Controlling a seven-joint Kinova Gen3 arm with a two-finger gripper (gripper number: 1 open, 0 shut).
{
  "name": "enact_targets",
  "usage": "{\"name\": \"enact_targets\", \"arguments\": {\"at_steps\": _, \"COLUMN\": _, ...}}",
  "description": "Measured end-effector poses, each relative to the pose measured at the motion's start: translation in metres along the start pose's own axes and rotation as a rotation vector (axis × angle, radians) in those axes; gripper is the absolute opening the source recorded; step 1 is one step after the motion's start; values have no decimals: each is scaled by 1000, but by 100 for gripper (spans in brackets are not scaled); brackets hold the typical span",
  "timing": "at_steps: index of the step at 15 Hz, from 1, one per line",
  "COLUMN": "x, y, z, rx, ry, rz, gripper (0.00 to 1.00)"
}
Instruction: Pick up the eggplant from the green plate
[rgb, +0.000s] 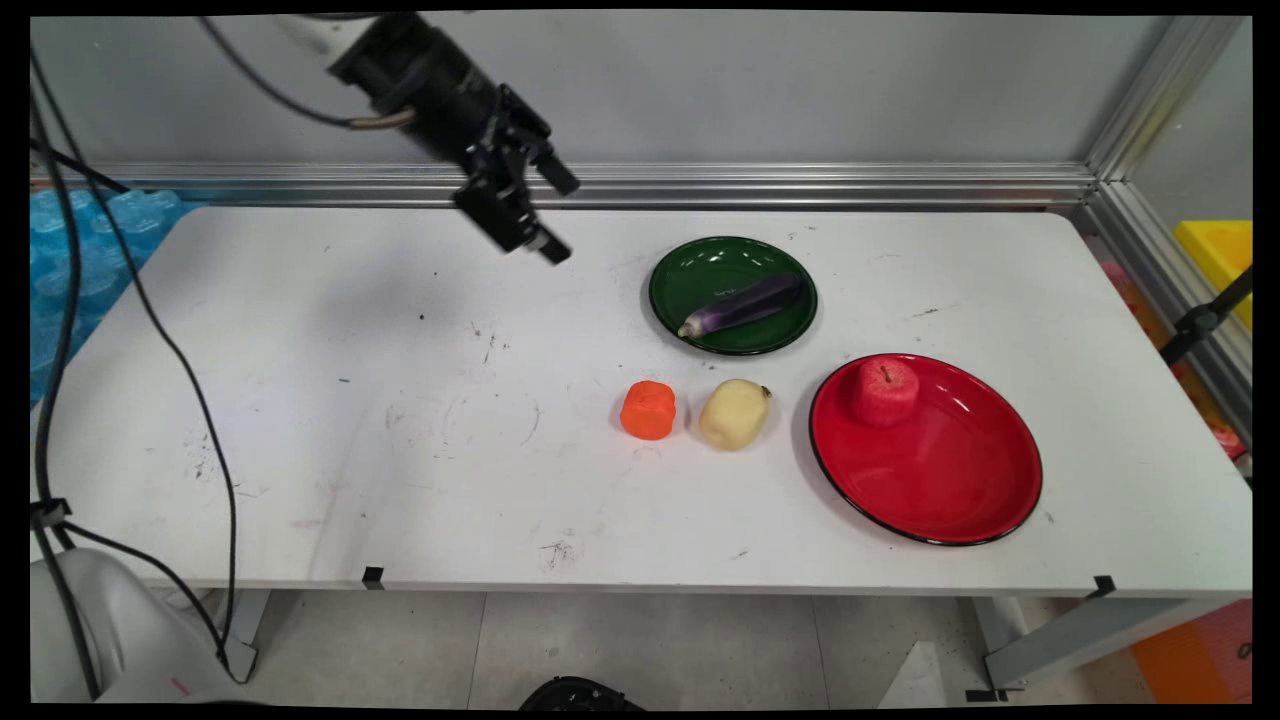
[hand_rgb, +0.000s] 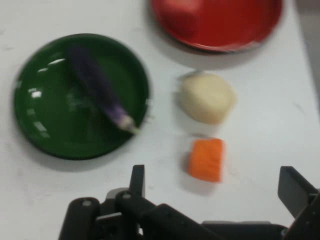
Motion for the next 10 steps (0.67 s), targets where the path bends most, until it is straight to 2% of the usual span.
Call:
{"name": "enact_targets", "arguments": {"at_steps": 5, "x": 27, "y": -32, "z": 33, "rx": 129, "ry": 9, "rz": -195, "gripper": 100}}
{"name": "enact_targets", "arguments": {"at_steps": 8, "x": 47, "y": -45, "z": 61, "rx": 175, "ry": 15, "rz": -300, "gripper": 100}}
{"name": "enact_targets", "arguments": {"at_steps": 10, "x": 59, "y": -52, "z": 83, "rx": 192, "ry": 10, "rz": -360, "gripper": 100}}
